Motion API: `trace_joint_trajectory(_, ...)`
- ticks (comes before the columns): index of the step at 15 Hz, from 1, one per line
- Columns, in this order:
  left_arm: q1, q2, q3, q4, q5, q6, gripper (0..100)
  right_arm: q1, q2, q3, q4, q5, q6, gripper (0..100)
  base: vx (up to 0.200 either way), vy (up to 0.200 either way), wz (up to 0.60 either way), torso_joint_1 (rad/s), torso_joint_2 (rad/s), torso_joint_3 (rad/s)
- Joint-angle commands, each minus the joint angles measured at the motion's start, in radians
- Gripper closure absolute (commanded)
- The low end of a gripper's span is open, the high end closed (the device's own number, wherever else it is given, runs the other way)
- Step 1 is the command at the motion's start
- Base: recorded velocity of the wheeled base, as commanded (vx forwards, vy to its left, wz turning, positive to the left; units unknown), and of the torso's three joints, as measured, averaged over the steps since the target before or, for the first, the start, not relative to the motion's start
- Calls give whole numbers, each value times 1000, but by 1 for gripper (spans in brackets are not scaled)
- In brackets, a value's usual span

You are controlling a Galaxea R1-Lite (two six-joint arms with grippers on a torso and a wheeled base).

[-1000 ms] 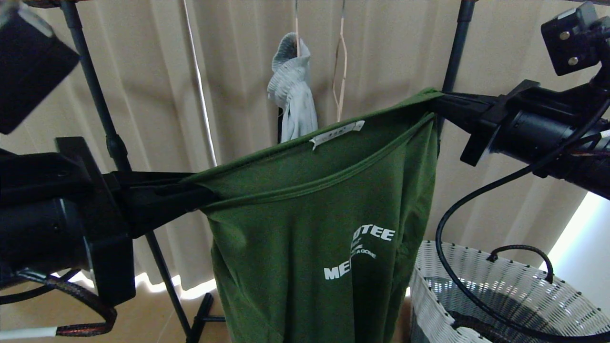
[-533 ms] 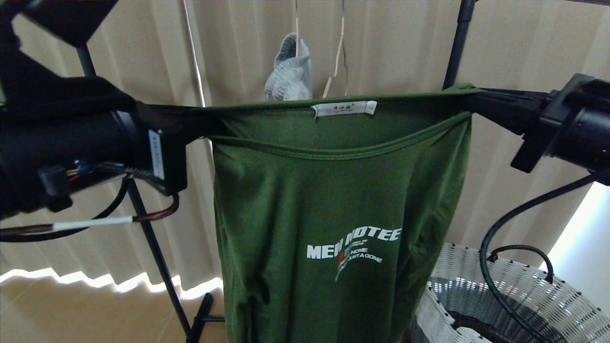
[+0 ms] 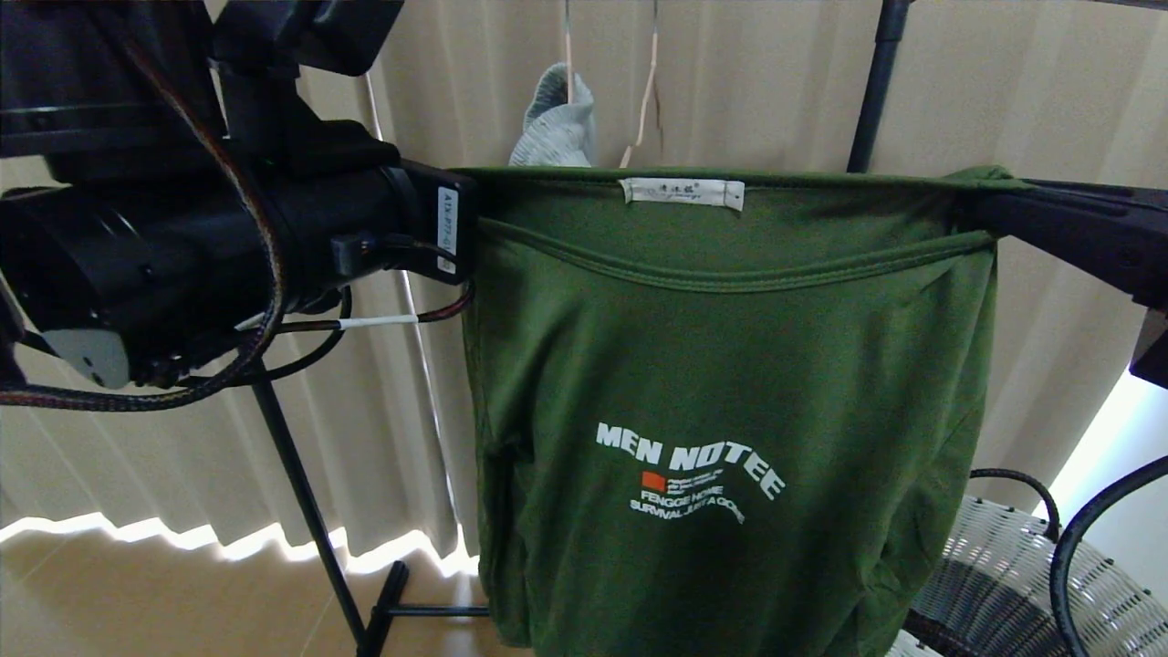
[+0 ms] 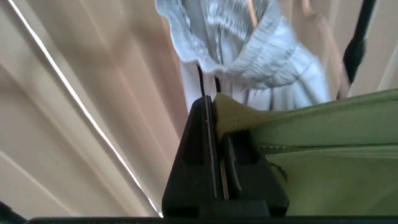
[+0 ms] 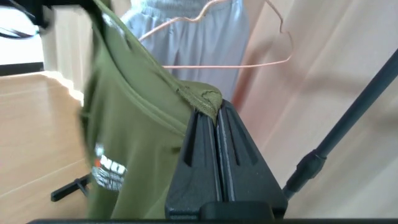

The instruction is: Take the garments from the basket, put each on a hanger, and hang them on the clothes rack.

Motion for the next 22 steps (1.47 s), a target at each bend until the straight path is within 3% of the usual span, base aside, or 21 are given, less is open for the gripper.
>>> trace_joint_trajectory(1, 1, 1, 8, 6, -2, 0, 100, 1, 2, 2, -2, -2, -2, 100, 0, 0, 0, 0, 0, 0)
trace_joint_trajectory(3, -5, -59, 32, 47, -11, 1, 100, -15, 32, -3, -16, -7, -3, 100, 0, 0, 0, 0, 0, 0)
trace_joint_trajectory(5, -26, -139, 43, 187, -45, 0, 100, -33, 66, -13, -29, -7, -3, 100, 0, 0, 0, 0, 0, 0)
trace_joint_trajectory(6, -26, -139, 43, 187, -45, 0, 100, -33, 66, -13, -29, -7, -3, 100, 0, 0, 0, 0, 0, 0)
trace_joint_trajectory(7, -29, -208, 49, 296, -128, -6, 100, -38, 117, -36, -76, -7, -3, 100, 0, 0, 0, 0, 0, 0)
trace_joint_trajectory(10, -31, -269, 51, 391, -233, -8, 100, -85, 215, -69, -197, -7, -3, 100, 0, 0, 0, 0, 0, 0)
trace_joint_trajectory(15, -34, -271, 72, 370, -233, -26, 100, -93, 236, -55, -242, -5, -2, 100, 0, 0, 0, 0, 0, 0)
trace_joint_trajectory(18, -31, -251, 85, 236, -207, -29, 100, -94, 226, -55, -231, -9, -2, 100, 0, 0, 0, 0, 0, 0)
trace_joint_trajectory(22, -26, -234, 83, 205, -161, 9, 100, -94, 213, -24, -228, -33, -2, 100, 0, 0, 0, 0, 0, 0)
